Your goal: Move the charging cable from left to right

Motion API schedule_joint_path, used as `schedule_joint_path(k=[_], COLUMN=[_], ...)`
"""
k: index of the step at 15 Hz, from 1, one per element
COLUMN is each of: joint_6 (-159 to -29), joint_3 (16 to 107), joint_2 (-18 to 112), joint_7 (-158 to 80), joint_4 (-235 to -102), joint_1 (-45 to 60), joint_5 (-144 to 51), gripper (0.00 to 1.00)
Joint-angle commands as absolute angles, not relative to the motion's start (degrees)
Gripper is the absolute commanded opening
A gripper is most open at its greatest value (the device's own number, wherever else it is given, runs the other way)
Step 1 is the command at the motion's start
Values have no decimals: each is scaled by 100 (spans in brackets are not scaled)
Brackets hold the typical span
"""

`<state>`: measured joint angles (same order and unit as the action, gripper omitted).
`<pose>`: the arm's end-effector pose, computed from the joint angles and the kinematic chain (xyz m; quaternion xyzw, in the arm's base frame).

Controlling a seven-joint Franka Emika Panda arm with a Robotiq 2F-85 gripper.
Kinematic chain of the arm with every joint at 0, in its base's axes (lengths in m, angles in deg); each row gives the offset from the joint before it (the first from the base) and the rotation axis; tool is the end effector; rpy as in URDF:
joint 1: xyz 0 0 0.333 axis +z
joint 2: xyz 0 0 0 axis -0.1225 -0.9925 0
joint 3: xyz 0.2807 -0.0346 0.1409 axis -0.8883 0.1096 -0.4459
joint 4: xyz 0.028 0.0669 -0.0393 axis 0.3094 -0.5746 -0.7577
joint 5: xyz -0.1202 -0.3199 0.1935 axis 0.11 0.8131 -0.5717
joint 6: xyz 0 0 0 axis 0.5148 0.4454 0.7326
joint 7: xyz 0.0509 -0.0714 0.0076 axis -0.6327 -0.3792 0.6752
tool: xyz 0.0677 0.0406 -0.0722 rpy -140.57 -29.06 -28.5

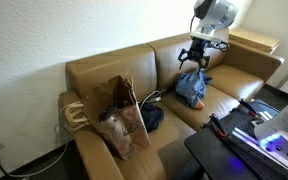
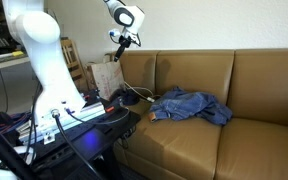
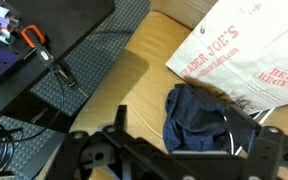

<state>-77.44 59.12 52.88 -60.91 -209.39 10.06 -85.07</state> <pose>0.4683 0.0455 0.2355 -0.8620 0.3952 0.2684 0.1694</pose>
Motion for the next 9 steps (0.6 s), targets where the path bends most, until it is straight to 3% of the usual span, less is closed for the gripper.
schedule_joint_path(k=[1,2,9], joint_6=[-7753,-7761,-11535], joint_3=[5866,5867,5984], joint_2=[5330,5353,3634], joint_7=[-6100,-6100,-6653], joint_4=[-20974,-20993,-20562], joint_1=[942,935,2379], joint_5=[-8509,-8515,-8525], gripper=[100,100,100])
